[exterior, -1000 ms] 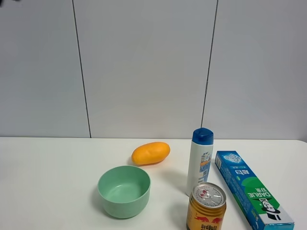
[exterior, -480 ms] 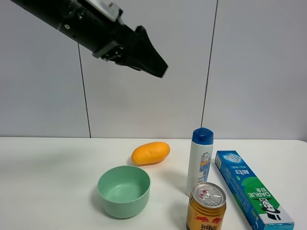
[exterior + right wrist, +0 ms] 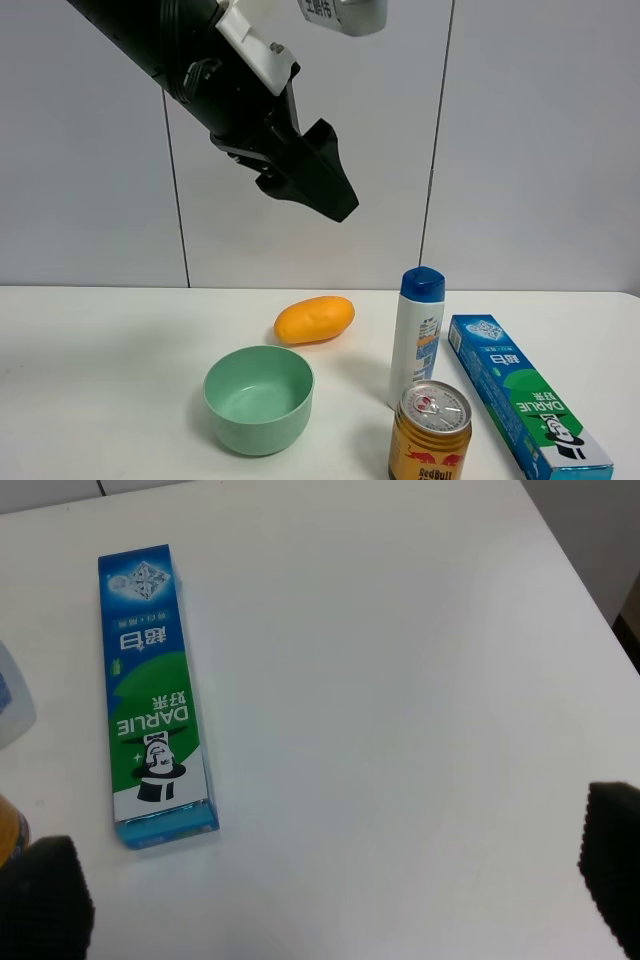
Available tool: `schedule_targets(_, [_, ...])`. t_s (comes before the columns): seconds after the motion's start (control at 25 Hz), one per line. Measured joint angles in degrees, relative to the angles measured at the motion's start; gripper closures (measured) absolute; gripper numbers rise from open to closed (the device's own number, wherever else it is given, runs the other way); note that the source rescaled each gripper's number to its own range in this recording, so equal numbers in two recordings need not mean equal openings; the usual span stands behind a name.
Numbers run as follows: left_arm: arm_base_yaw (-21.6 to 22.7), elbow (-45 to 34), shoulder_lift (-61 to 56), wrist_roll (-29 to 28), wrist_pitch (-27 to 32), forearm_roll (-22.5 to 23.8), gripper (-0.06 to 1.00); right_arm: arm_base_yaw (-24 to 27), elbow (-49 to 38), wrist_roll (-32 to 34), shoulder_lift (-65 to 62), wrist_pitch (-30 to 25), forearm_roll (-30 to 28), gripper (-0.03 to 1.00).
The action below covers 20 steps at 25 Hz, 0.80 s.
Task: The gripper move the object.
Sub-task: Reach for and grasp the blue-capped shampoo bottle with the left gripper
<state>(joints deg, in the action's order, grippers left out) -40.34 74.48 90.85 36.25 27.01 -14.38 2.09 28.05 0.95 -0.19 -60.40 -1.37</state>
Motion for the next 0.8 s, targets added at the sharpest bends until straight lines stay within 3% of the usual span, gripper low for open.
schedule_targets(0.16, [-2.94, 0.0, 0.87, -17.7, -4.33, 12.66, 0.25, 0.0, 0.0, 0.0, 0.0, 0.0, 0.0, -0.03])
schedule_targets(0.32, [-5.39, -3.56, 1.53, -25.56, -13.24, 19.09, 0.25, 0.0, 0.0, 0.0, 0.0, 0.0, 0.0, -0.03])
schedule_targets(0.44, [-6.59, -6.95, 1.53, -27.09, -18.92, 19.6, 0.25, 0.0, 0.0, 0.0, 0.0, 0.0, 0.0, -0.03])
schedule_targets(0.64, [-6.75, -9.15, 1.99, -22.77, -19.14, 13.85, 0.25, 0.0, 0.0, 0.0, 0.0, 0.0, 0.0, -0.03])
schedule_targets(0.72, [-6.12, -10.56, 1.99, -24.53, -19.66, 14.74, 0.25, 0.0, 0.0, 0.0, 0.0, 0.0, 0.0, -0.03])
schedule_targets(0.8, [-4.88, -12.66, 1.99, -31.41, -22.69, 20.36, 0.25, 0.0, 0.0, 0.0, 0.0, 0.0, 0.0, -0.03])
